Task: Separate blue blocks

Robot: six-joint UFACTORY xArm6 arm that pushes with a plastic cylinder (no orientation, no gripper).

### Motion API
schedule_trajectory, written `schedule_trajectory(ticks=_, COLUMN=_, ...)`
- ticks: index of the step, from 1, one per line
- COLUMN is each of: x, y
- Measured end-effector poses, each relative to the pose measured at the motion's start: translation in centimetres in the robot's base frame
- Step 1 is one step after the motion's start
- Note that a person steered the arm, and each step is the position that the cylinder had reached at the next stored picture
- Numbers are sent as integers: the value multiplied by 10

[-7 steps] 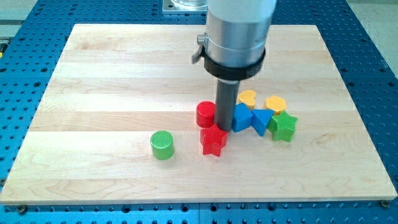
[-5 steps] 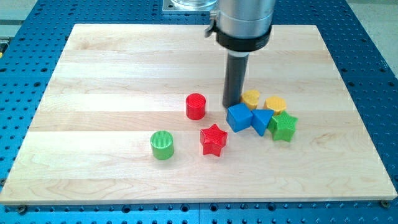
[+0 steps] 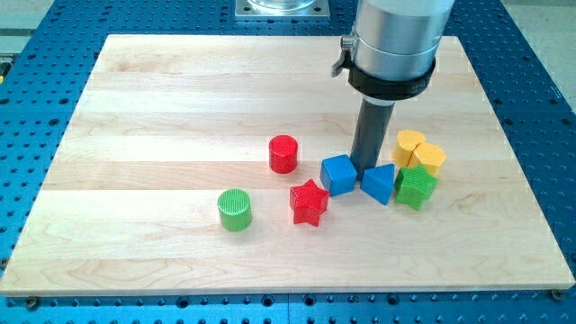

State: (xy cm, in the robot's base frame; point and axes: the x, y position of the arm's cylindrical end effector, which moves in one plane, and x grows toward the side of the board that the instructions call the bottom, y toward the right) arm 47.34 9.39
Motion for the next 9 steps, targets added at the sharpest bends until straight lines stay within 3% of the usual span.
schedule_trajectory(ticks=2, x=14, y=-17)
schedule_trajectory(ticks=4, x=1, y=7)
schedule_trajectory(ticks=6, x=16, y=12)
schedule_trajectory(ticks=9, x=15, y=69)
